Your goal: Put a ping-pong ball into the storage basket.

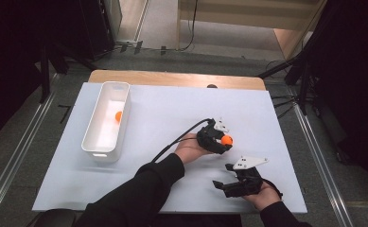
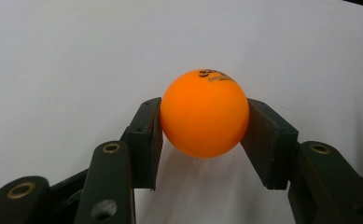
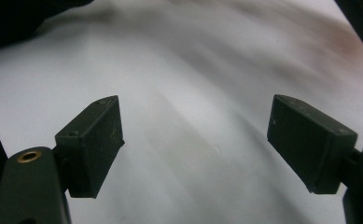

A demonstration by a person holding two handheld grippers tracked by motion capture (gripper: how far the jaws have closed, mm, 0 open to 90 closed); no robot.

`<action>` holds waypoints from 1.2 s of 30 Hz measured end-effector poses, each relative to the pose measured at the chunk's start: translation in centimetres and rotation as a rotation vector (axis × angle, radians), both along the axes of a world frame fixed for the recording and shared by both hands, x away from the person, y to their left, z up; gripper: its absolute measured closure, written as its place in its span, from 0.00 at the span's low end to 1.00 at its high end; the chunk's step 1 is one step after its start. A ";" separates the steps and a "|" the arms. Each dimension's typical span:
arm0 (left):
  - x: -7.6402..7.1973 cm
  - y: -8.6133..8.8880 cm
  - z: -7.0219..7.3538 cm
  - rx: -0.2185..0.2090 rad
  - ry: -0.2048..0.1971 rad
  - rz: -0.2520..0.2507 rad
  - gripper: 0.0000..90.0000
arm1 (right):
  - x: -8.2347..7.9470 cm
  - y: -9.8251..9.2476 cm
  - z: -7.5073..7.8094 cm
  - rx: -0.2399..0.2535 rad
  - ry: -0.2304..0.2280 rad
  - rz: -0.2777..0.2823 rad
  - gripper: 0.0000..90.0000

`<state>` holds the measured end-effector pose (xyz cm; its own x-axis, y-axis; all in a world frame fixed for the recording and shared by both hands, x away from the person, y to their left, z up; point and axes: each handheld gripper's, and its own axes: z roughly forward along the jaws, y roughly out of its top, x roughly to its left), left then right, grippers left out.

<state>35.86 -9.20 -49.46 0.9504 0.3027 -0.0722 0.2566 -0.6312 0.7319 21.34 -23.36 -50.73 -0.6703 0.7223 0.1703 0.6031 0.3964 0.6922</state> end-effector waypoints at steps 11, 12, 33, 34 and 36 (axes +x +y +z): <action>0.0 1.1 1.4 0.013 0.021 -0.010 0.56 | 0.0 0.0 0.0 -0.001 0.002 -0.004 0.19; -0.1 1.2 1.5 0.018 0.022 -0.009 0.56 | 0.0 0.0 0.0 -0.002 0.002 -0.004 0.19; -1.0 3.9 3.1 -0.006 0.057 0.003 0.56 | 0.1 0.1 -0.1 -0.010 0.003 -0.002 0.19; -1.0 4.0 3.1 -0.004 0.056 0.003 0.56 | 0.1 0.1 -0.1 -0.010 0.003 -0.001 0.19; -1.0 4.2 3.3 0.010 0.073 0.002 0.56 | 0.0 0.1 -0.1 -0.010 0.005 -0.003 0.19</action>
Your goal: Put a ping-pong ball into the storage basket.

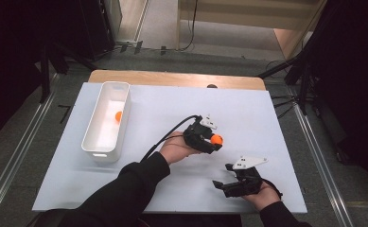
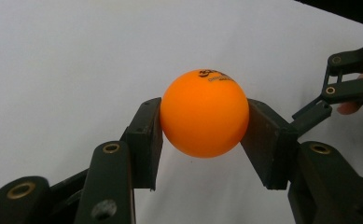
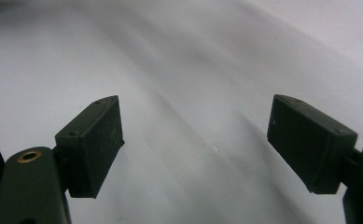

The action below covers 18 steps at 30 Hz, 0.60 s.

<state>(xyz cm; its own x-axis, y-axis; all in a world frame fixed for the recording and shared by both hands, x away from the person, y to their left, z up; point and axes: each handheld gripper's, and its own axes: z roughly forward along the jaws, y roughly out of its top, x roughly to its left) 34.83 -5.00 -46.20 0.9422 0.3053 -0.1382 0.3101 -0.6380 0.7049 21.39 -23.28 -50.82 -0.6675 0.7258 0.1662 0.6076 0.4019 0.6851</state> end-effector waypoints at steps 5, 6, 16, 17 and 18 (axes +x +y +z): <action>-0.3 0.5 0.3 0.005 0.021 0.000 0.56 | 0.0 0.0 0.0 -0.002 -0.001 -0.002 0.19; -0.3 0.7 0.5 0.003 0.025 -0.001 0.56 | 0.0 0.0 0.0 -0.002 -0.001 -0.003 0.19; -0.8 2.0 1.2 0.002 0.024 0.011 0.56 | 0.0 -0.1 -0.1 0.000 0.008 -0.017 0.19; -0.7 2.3 1.5 -0.001 0.026 0.013 0.56 | 0.0 -0.1 -0.1 0.000 0.004 -0.014 0.19; -0.7 2.3 1.5 -0.001 0.026 0.013 0.56 | 0.0 -0.1 -0.1 0.000 0.004 -0.014 0.19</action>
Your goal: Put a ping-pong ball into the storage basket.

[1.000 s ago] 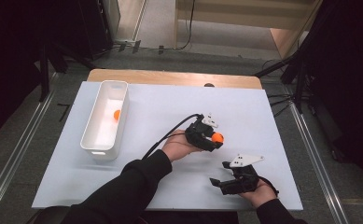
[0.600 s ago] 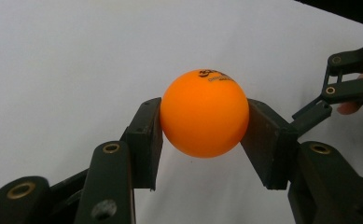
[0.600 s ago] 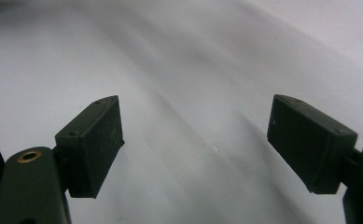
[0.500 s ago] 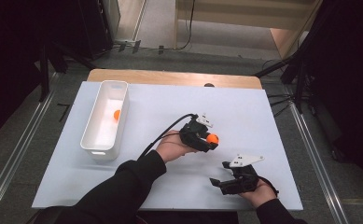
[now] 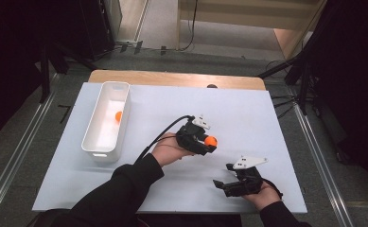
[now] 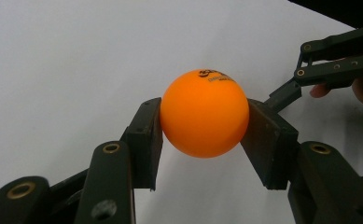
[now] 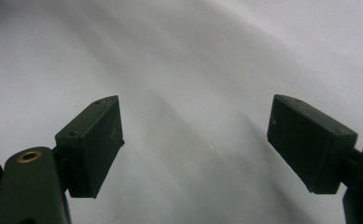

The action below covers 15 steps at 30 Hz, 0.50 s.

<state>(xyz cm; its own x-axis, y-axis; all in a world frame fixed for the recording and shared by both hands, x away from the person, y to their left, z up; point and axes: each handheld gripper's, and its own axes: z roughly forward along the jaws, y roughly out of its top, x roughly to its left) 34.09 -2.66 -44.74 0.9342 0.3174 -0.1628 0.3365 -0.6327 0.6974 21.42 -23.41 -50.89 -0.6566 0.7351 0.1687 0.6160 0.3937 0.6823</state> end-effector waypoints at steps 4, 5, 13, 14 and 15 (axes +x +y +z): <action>0.3 0.5 0.3 0.002 -0.005 0.016 0.56 | 0.0 0.0 0.0 -0.002 0.002 -0.001 0.19; 0.3 0.6 0.4 -0.002 -0.002 0.021 0.56 | 0.0 0.0 0.0 -0.002 0.002 -0.001 0.19; 0.6 1.4 0.9 0.011 0.003 0.036 0.56 | 0.0 0.0 0.0 0.000 0.003 -0.003 0.19; 0.7 1.5 1.0 0.010 0.001 0.044 0.56 | 0.0 0.0 0.0 0.000 0.003 -0.003 0.19; 0.7 1.6 1.1 0.011 0.001 0.043 0.56 | 0.0 0.0 0.0 -0.001 0.002 0.000 0.19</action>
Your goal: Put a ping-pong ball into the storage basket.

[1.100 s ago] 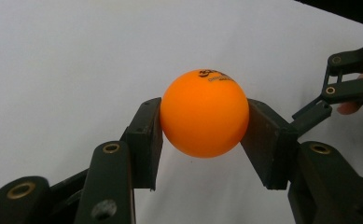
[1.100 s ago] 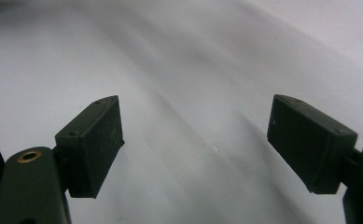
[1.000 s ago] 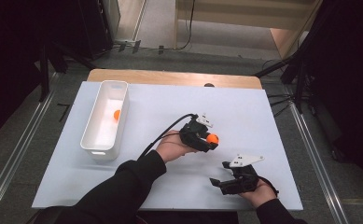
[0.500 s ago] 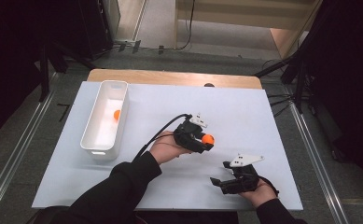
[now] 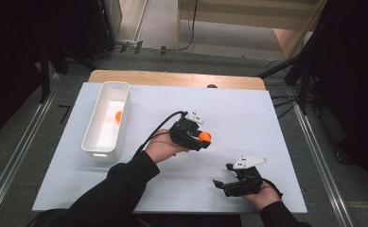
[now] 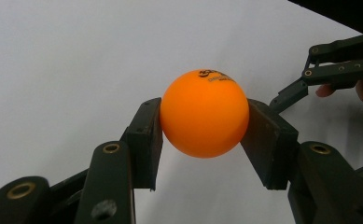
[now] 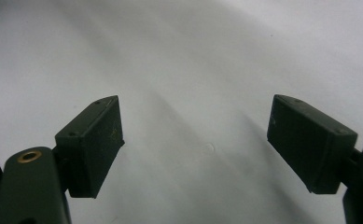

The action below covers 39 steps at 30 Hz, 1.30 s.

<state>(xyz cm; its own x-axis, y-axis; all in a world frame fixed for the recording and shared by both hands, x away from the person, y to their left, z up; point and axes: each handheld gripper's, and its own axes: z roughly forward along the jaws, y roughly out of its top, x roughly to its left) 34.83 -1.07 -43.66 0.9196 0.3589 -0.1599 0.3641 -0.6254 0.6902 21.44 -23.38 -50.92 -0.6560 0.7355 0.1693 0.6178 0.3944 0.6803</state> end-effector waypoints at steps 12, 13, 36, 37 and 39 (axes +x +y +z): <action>0.4 1.2 1.1 -0.005 0.032 0.024 0.56 | 0.0 0.0 0.0 0.001 -0.007 0.003 0.19; 0.5 1.3 1.1 -0.003 0.033 0.027 0.56 | 0.0 0.0 0.0 0.000 -0.007 0.003 0.19; 1.2 3.5 2.8 0.002 0.003 0.078 0.56 | 0.1 0.0 0.1 0.003 -0.008 0.005 0.19; 1.3 3.6 2.9 0.002 0.000 0.082 0.56 | 0.1 0.0 0.1 0.004 -0.006 0.006 0.19; 1.5 3.9 2.9 0.001 -0.002 0.093 0.56 | 0.1 0.0 0.1 0.003 -0.006 0.007 0.19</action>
